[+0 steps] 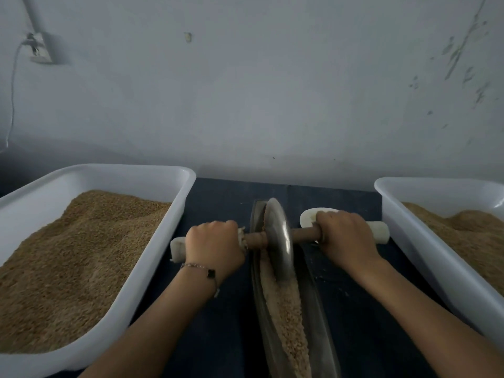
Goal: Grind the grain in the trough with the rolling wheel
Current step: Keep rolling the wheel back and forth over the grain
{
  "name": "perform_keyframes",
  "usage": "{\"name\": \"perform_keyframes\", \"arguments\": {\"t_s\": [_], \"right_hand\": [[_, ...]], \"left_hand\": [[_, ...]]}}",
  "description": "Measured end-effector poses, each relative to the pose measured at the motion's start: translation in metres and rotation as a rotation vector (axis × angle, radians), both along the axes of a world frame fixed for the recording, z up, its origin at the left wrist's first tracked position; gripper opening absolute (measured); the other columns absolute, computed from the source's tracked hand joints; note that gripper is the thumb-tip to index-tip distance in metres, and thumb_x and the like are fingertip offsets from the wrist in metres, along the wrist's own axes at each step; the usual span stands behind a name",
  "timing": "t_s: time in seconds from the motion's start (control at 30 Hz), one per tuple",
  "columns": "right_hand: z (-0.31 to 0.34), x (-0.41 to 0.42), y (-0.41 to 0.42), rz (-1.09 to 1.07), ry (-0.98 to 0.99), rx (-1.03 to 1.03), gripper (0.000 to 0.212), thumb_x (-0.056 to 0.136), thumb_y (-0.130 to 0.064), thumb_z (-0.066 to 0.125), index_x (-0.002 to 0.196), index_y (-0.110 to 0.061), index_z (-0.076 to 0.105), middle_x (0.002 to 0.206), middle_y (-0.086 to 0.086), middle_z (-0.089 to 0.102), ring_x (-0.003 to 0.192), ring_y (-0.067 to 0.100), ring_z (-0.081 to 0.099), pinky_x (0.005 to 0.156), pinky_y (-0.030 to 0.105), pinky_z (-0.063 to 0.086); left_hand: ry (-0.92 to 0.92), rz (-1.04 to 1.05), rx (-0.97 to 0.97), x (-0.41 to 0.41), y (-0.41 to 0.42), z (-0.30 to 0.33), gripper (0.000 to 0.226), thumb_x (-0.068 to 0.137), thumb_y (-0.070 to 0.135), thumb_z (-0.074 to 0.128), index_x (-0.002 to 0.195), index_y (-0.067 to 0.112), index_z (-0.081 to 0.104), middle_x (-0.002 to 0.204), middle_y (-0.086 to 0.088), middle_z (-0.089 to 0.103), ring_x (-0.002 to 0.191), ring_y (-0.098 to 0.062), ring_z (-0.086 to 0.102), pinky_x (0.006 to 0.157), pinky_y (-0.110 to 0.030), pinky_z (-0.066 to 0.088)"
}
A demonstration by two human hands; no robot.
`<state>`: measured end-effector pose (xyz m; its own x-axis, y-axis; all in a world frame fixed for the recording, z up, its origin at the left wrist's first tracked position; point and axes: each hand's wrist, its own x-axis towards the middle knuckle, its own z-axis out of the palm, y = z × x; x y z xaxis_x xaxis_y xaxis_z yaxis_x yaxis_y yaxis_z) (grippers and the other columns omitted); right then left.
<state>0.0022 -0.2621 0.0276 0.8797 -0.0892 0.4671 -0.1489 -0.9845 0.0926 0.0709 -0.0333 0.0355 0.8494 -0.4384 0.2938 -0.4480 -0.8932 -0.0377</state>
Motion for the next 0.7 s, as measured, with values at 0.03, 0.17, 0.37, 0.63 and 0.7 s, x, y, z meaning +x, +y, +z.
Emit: {"name": "perform_keyframes", "arguments": {"t_s": [0.03, 0.17, 0.37, 0.63, 0.7], "right_hand": [[0.002, 0.009, -0.002, -0.009, 0.015, -0.001, 0.012, 0.081, -0.018, 0.056, 0.075, -0.023, 0.047, 0.078, 0.001, 0.064, 0.074, 0.024, 0.058, 0.062, 0.034, 0.033], [0.004, 0.025, -0.007, -0.027, 0.025, -0.004, 0.004, 0.085, -0.021, 0.049, 0.082, -0.02, 0.052, 0.082, -0.001, 0.063, 0.076, 0.022, 0.057, 0.063, 0.033, 0.034], [-0.001, -0.004, 0.004, 0.02, -0.073, 0.005, 0.013, 0.079, -0.014, 0.066, 0.071, -0.018, 0.057, 0.069, 0.002, 0.062, 0.065, 0.023, 0.056, 0.06, 0.036, 0.041], [0.001, -0.094, 0.028, 0.117, -0.135, -0.078, 0.036, 0.051, 0.0, 0.081, 0.064, -0.018, 0.053, 0.059, -0.001, 0.054, 0.051, 0.018, 0.048, 0.049, 0.029, 0.031], [0.002, -0.109, 0.028, 0.136, -0.136, -0.079, 0.04, 0.046, 0.0, 0.082, 0.062, -0.02, 0.051, 0.057, -0.004, 0.05, 0.049, 0.015, 0.044, 0.051, 0.027, 0.025]], "left_hand": [[-0.006, 0.01, 0.0, 0.008, -0.004, 0.002, 0.029, 0.087, 0.037, 0.049, 0.064, 0.027, 0.035, 0.061, 0.01, 0.044, 0.051, -0.006, 0.036, 0.049, -0.024, 0.024], [0.014, 0.044, 0.02, 0.026, -0.013, 0.009, 0.026, 0.087, 0.032, 0.049, 0.063, 0.025, 0.042, 0.06, 0.008, 0.047, 0.051, -0.008, 0.039, 0.052, -0.025, 0.03], [0.061, 0.009, 0.018, 0.008, -0.005, 0.005, 0.03, 0.089, 0.038, 0.051, 0.065, 0.026, 0.038, 0.063, 0.008, 0.047, 0.054, -0.007, 0.042, 0.056, -0.025, 0.034], [0.055, -0.04, 0.03, -0.067, 0.033, -0.005, 0.024, 0.086, 0.037, 0.047, 0.069, 0.029, 0.031, 0.063, 0.012, 0.037, 0.058, -0.006, 0.037, 0.052, -0.025, 0.023], [0.024, -0.059, 0.038, -0.082, 0.038, -0.004, 0.027, 0.086, 0.039, 0.045, 0.068, 0.03, 0.027, 0.062, 0.012, 0.034, 0.059, -0.007, 0.036, 0.052, -0.025, 0.022]]}}
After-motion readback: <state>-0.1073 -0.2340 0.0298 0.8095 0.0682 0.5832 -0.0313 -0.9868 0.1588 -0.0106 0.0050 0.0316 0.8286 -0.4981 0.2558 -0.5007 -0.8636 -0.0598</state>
